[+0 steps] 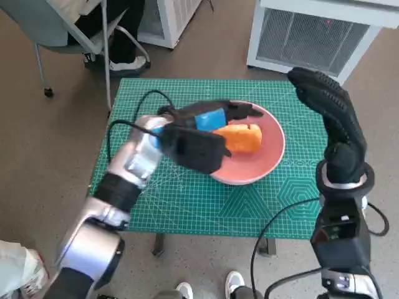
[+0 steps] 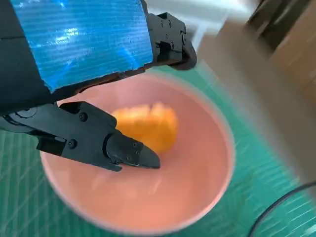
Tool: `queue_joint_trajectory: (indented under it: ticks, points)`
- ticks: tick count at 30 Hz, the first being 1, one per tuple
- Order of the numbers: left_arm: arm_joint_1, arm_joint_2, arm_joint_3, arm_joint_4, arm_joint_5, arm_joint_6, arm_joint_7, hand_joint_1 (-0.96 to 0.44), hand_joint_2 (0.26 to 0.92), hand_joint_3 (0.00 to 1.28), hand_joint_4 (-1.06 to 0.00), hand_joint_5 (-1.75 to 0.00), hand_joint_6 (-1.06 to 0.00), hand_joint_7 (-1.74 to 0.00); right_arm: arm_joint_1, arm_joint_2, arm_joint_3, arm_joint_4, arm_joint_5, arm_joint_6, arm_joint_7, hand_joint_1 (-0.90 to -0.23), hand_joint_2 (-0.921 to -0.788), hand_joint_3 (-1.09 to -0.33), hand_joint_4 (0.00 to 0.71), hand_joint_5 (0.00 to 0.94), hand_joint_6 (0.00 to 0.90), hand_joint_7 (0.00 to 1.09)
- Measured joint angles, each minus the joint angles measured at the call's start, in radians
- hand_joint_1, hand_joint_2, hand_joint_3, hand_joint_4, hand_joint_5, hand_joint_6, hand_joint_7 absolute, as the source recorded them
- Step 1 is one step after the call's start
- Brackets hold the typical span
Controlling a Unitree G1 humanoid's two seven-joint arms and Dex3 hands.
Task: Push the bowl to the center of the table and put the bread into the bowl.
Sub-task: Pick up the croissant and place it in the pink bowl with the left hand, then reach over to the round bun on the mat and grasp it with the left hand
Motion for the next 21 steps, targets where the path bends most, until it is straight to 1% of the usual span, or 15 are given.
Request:
queue_joint_trajectory:
  ticks: [6,9,12,16,21]
  points:
    - [0.094,0.114,0.094,-0.16,-0.075,-0.076,0.0,-0.36,0.92,0.02,-0.25,-0.07,-0.26,-0.31,0.002,0.0,0.001,-0.003,-0.001,0.002,-0.001,-0.538,-0.921,-0.816,0.305,0.005,-0.001,0.66]
    - [0.136,0.178,0.143,-0.233,-0.101,-0.091,0.0,-0.35,0.918,0.02,-0.28,-0.07,-0.28,-0.32,0.002,0.0,0.001,-0.004,0.0,0.003,-0.001,-0.539,-0.921,-0.817,0.304,0.005,-0.001,0.66]
    - [0.182,0.25,0.192,-0.294,-0.114,-0.11,0.0,-0.35,0.917,0.01,-0.3,-0.07,-0.29,-0.32,0.002,-0.001,0.002,-0.005,0.002,0.003,-0.001,-0.542,-0.921,-0.817,0.304,0.004,-0.001,0.66]
    - [0.232,0.335,0.24,-0.334,-0.134,-0.106,-0.015,-0.34,0.917,0.01,-0.3,-0.06,-0.29,-0.3,0.002,-0.001,0.002,-0.006,0.004,0.003,0.0,-0.544,-0.921,-0.815,0.304,0.004,-0.001,0.66]
    - [0.296,0.428,0.278,-0.351,-0.141,-0.07,-0.046,-0.34,0.916,0.0,-0.29,-0.01,-0.33,-0.15,0.002,-0.001,0.004,-0.006,0.009,0.003,0.0,-0.543,-0.921,-0.815,0.302,0.003,-0.001,0.66]
